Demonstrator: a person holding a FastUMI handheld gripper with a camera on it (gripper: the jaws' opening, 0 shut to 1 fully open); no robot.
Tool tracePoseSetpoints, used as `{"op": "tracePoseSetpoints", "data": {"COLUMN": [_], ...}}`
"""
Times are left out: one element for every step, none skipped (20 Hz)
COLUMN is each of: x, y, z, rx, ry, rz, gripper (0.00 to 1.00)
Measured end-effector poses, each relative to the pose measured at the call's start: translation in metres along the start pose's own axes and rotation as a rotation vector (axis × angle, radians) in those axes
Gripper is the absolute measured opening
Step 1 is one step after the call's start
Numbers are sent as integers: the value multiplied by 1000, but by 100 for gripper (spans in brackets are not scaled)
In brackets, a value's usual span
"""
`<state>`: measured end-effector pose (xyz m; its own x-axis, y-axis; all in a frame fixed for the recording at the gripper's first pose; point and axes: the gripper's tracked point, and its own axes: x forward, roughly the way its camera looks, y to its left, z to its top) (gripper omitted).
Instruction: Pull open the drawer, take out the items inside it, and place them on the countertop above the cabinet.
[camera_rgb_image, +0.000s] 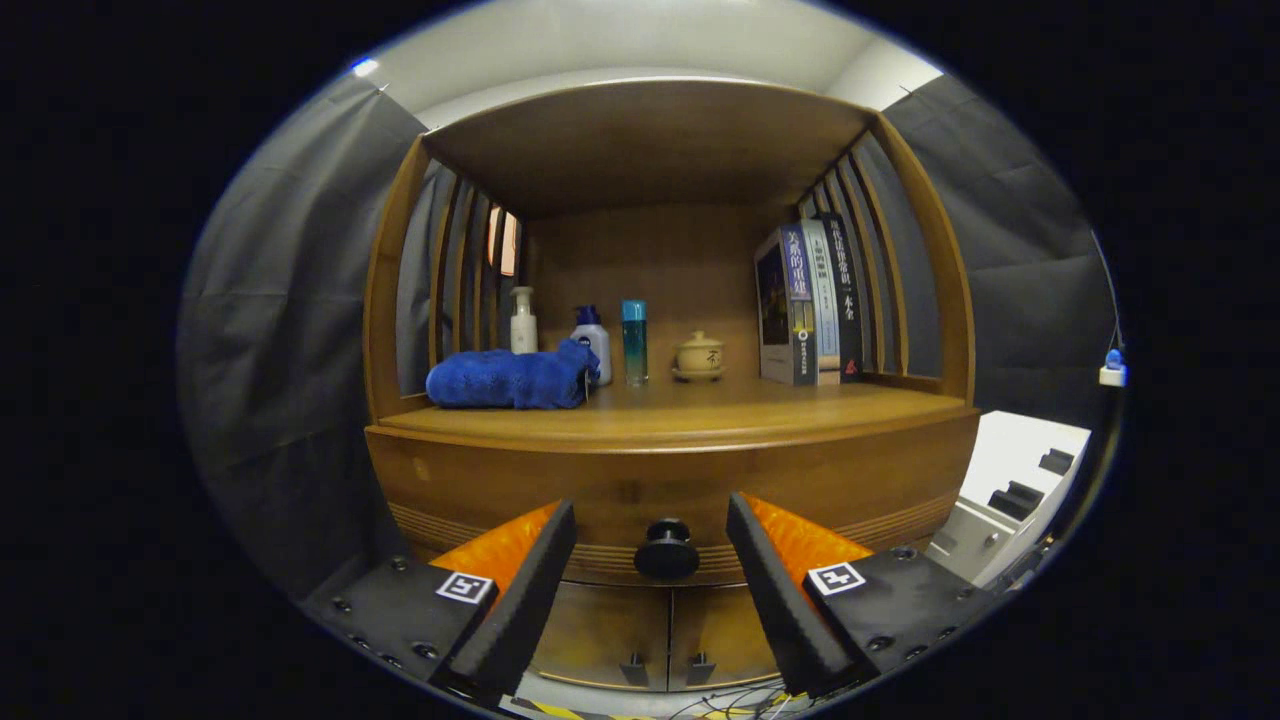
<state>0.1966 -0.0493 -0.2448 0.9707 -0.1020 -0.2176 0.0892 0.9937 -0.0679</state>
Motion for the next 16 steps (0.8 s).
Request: {"op": "tracePoseSetpoints", "data": {"x": [3,7,12,16,22,25,28,31,35,39,38,39,41,42,42,41], "y": [-3,-5,-4,-4,-6,-8,-11,-13,-15,-19,-20,-19,-12,-14,-16,-16], "z": [1,0,-2,-5,-7,-11,-16,-19,-19,-23,-27,-29,-28,-30,-29,-29], "rx": [-3,-2,-1,5,5,3,5,12,16,10,20,34,48,36,28,22], "ry": [-3,-8,-7,-4,-3,8,16,20,18,29,39,49,30,26,21,24], "rz": [-9,-16,-16,-25,-29,-39,-49,-49,-52,-63,-55,-45,-37,-44,-46,-43], "gripper": [98,98,95,92,89,86,83,80,77,73,70,67,63,58,53,51]}}
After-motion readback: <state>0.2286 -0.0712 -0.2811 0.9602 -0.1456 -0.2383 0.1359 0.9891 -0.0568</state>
